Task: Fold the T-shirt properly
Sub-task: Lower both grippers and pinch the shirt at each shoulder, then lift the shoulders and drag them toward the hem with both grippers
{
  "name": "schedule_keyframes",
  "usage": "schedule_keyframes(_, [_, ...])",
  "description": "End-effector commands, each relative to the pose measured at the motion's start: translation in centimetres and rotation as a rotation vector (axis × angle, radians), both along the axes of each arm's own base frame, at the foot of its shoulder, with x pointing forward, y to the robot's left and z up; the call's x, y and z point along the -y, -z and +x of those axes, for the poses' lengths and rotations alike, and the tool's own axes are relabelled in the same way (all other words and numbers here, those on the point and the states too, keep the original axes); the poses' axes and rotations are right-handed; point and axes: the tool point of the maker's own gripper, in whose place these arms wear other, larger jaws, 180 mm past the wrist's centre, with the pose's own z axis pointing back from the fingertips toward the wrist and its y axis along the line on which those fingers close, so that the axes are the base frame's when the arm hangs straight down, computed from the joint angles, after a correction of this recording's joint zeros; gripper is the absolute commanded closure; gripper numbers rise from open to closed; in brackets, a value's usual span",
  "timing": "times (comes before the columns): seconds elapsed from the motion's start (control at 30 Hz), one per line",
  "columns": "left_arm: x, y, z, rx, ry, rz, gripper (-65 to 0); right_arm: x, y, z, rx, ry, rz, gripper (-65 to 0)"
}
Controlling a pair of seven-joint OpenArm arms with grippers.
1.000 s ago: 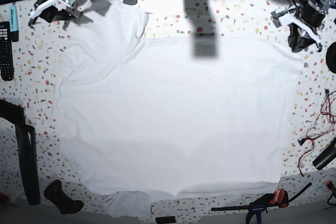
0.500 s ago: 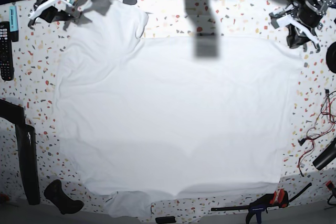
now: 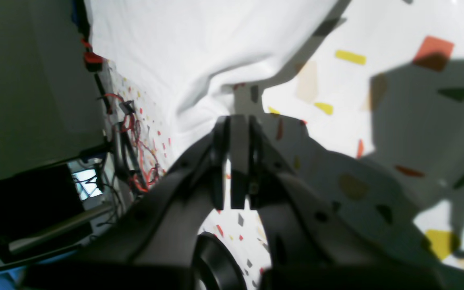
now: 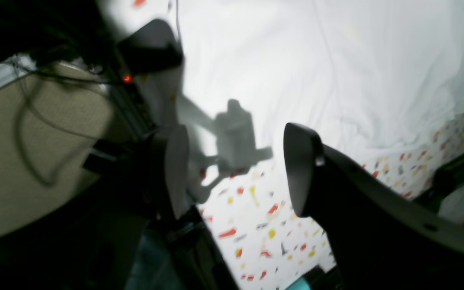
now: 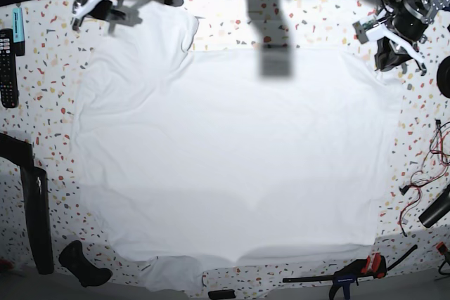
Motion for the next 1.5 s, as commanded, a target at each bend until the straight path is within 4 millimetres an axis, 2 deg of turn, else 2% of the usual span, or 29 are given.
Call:
schedule_keyframes(0.0, [-0.1,-0.9,0.5,0.031,0.012,0.007,0.0,-0.1,0.0,0.3,0.017,-0.01,-0.01,-37.1])
schedule_keyframes(0.27, [-0.1,-0.9,0.5,0.031,0.012,0.006,0.0,0.8,4.1,0.3,-0.016,0.02,-0.069,-37.1])
schedule_keyframes(0.4, [-0.1,-0.9,0.5,0.031,0.012,0.006,0.0,2.2,5.5,1.2,-0.012,0.052,-0.096,-37.1])
schedule_keyframes(0.6, [-0.1,-0.9,0.5,0.031,0.012,0.006,0.0,3.0,7.1,1.2,-0.032,0.049,-0.098,-37.1])
schedule_keyframes(0.7, [-0.1,-0.9,0.5,0.031,0.012,0.006,0.0,3.0,7.1,1.2,-0.032,0.048,-0.1,-35.3])
schedule_keyframes(0.87, [-0.1,-0.9,0.5,0.032,0.012,0.006,0.0,3.1,7.1,1.2,-0.029,0.048,-0.102,-11.7])
schedule_keyframes(0.97, [-0.1,-0.9,0.5,0.032,0.012,0.006,0.0,3.0,7.0,1.2,-0.027,0.048,-0.101,-1.6])
schedule_keyframes(1.0, [-0.1,-0.9,0.5,0.032,0.012,0.006,0.0,3.0,7.0,1.3,-0.026,0.049,-0.1,0.0])
schedule_keyframes(1.17, [-0.1,-0.9,0.6,0.032,0.012,0.006,0.0,3.2,6.0,2.5,0.046,0.102,-0.084,0.0])
schedule_keyframes(1.47, [-0.1,-1.1,0.9,0.042,0.013,0.005,0.0,2.5,2.6,5.1,0.194,0.186,-0.031,0.0])
